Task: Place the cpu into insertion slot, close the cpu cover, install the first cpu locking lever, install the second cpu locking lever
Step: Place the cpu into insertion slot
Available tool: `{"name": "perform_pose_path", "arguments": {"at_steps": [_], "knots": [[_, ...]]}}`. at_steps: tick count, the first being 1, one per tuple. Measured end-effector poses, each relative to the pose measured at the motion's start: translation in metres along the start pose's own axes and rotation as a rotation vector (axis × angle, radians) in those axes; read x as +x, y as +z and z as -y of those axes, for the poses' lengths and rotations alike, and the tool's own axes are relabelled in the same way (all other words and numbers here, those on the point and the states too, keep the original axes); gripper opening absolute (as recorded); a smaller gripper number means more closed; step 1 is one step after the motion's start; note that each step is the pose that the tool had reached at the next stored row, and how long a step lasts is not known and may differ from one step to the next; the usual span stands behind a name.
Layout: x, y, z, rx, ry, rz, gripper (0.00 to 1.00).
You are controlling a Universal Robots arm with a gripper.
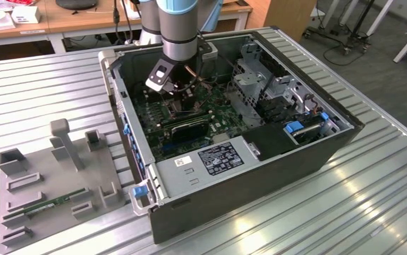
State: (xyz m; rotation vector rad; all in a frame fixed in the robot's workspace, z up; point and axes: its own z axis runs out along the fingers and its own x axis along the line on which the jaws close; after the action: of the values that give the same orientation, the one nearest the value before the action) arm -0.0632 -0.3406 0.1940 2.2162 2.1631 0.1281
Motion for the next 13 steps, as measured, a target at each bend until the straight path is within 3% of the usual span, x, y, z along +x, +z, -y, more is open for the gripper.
{"name": "perform_pose_path", "arguments": {"at_steps": [3,8,13], "knots": [[0.0000,0.0000,-0.0007,0.0272,0.001,0.0009,0.62],[0.0000,0.0001,-0.0010,0.0314,0.001,0.0009,0.62],[0.0000,0.0002,-0.0037,0.0425,0.001,0.0014,0.62]]}}
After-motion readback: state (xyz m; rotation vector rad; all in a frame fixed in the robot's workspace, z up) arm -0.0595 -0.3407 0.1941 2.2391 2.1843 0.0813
